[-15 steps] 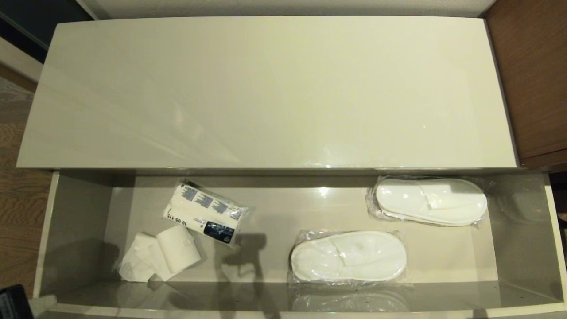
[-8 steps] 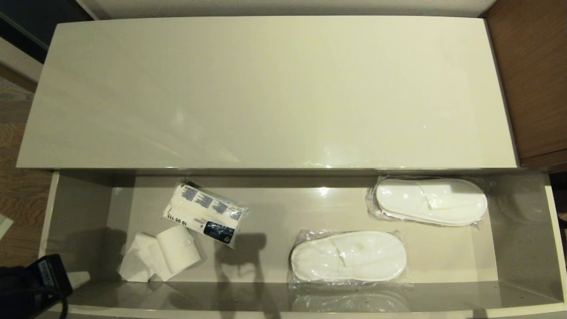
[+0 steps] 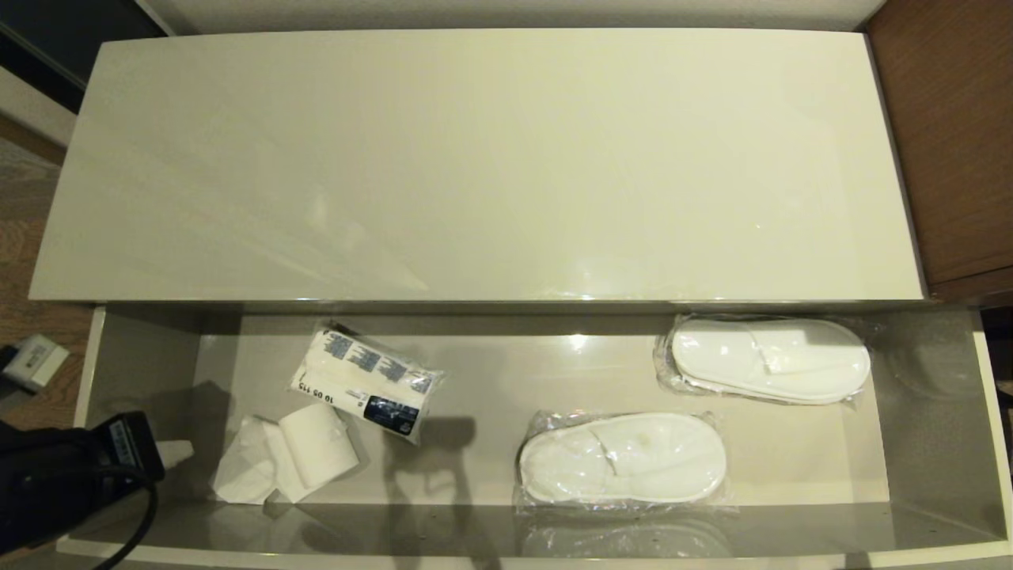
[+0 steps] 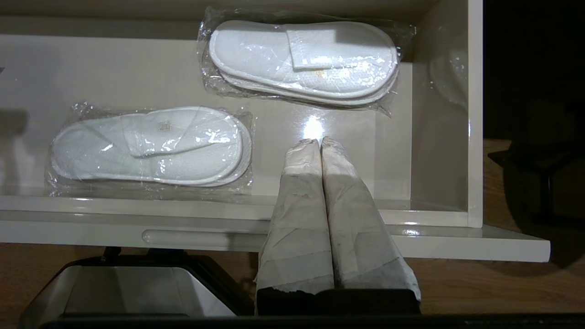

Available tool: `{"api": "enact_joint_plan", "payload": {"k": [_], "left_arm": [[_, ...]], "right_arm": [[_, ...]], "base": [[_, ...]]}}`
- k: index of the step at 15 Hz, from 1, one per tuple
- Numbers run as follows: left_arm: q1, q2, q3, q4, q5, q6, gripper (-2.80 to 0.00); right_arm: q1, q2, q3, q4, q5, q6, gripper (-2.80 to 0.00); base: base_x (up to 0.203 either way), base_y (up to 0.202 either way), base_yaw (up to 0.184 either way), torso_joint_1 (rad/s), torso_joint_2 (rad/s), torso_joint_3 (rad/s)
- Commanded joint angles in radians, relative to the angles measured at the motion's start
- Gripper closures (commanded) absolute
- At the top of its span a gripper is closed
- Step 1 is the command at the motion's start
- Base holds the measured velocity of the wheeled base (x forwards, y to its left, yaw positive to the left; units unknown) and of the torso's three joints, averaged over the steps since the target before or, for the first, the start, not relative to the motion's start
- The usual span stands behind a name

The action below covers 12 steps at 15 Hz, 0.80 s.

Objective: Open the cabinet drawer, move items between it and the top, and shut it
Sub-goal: Take out the roll paper from the drawer

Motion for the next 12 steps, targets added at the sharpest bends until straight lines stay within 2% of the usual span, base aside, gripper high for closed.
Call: {"api": "enact_joint_plan", "payload": {"k": [1,6,7,8,10,12], "left_arm": [[-0.006,0.033,-0.001,-0.001,0.003,0.006,0.00],[-0.004,0.104,-0.010,-0.005,0.004,-0.036,0.00],[-0.004,0.108,-0.020,-0.005,0.000,-0.063,0.00],[-0.002,0.120,-0.040,-0.005,-0.007,-0.121,0.00],[0.007,0.135,-0.051,-0.006,-0.007,-0.146,0.00],[0.031,0.198,-0.087,-0.007,-0.005,-0.211,0.00]], "right_arm": [[0.000,0.002,0.002,-0.001,0.001,-0.002,0.00],[0.002,0.002,0.002,-0.001,0.001,-0.002,0.00],[0.002,0.002,0.002,-0.001,0.001,-0.002,0.00],[0.002,0.002,0.002,-0.001,0.001,-0.002,0.00],[0.002,0.002,0.002,-0.001,0.001,-0.004,0.00],[0.002,0.002,0.002,-0.001,0.001,-0.004,0.00]], "base": [[0.000,0.000,0.000,0.000,0.00,0.000],[0.000,0.000,0.000,0.000,0.00,0.000],[0.000,0.000,0.000,0.000,0.00,0.000],[0.000,0.000,0.000,0.000,0.00,0.000],[0.000,0.000,0.000,0.000,0.00,0.000],[0.000,0.000,0.000,0.000,0.00,0.000]]}}
